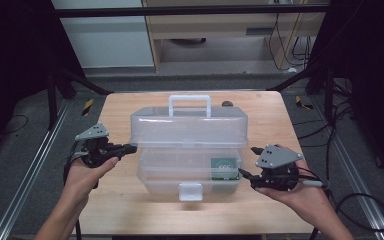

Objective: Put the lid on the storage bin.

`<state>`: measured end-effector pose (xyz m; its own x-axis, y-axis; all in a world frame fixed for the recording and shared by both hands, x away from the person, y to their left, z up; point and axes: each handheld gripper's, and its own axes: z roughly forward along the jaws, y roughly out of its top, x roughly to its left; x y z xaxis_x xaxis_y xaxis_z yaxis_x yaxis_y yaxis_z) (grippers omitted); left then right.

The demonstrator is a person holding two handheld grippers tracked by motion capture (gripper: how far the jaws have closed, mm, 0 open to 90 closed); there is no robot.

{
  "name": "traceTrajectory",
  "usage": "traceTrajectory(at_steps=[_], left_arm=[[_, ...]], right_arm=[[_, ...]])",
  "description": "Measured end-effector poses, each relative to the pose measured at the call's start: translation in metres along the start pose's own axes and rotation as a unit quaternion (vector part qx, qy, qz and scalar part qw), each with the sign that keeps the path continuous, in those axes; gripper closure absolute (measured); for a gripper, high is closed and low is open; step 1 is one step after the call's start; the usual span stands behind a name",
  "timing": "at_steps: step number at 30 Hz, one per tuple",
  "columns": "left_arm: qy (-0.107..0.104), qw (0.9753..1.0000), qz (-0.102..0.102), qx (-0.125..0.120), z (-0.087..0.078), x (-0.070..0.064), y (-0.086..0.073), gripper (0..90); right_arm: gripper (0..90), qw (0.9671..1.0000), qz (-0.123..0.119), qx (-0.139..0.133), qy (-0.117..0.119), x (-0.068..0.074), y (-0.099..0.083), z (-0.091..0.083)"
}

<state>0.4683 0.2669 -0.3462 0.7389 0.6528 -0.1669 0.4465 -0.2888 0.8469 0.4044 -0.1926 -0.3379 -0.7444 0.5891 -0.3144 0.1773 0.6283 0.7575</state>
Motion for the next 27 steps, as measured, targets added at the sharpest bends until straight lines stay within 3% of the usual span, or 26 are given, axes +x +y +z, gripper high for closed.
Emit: traceTrajectory(at_steps=[14, 21, 27], left_arm=[[-0.001, 1.0000, 0.000, 0.002, 0.000, 0.000, -0.010, 89.8], [-0.003, 1.0000, 0.005, 0.007, 0.002, -0.001, -0.019, 89.6], [-0.003, 1.0000, 0.005, 0.004, 0.003, -0.002, -0.027, 89.3]], right_arm=[[30.6, 0.9992, 0.029, 0.012, -0.023, -0.012, -0.020, 0.003], [30.3, 0.9962, 0.057, 0.023, -0.061, -0.023, -0.041, 0.004], [29.2, 0.9932, 0.083, 0.024, -0.079, -0.028, -0.056, 0.007]])
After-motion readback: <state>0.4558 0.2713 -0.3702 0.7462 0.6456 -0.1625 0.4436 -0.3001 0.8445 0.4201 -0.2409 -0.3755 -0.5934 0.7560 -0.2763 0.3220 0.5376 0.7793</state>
